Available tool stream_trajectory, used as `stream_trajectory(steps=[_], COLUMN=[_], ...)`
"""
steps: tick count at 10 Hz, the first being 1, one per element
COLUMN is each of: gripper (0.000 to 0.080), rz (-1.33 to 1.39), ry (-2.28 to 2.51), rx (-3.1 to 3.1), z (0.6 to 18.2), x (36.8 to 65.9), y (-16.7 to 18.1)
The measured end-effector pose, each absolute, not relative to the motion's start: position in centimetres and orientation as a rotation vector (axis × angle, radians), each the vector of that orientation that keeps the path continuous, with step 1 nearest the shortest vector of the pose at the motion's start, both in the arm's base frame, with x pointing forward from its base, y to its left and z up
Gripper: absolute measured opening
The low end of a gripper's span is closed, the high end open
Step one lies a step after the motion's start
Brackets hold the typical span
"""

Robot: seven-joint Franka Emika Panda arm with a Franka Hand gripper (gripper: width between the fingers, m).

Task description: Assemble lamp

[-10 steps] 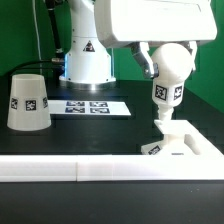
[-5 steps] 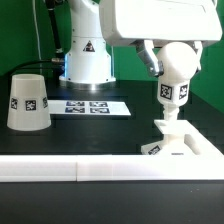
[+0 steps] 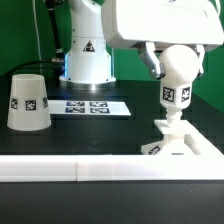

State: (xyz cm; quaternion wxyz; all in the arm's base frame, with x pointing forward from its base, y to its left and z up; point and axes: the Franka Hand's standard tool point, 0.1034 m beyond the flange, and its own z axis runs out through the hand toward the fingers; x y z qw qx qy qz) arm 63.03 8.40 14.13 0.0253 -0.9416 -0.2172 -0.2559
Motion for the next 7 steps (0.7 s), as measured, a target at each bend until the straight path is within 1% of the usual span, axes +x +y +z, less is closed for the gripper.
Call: stream_trajectory(steps=[7], gripper=[0.0579], rz=[-0.752], ry=[-0.673], rx=[-2.91], z=[13.0], x=[61.7], y=[9.5])
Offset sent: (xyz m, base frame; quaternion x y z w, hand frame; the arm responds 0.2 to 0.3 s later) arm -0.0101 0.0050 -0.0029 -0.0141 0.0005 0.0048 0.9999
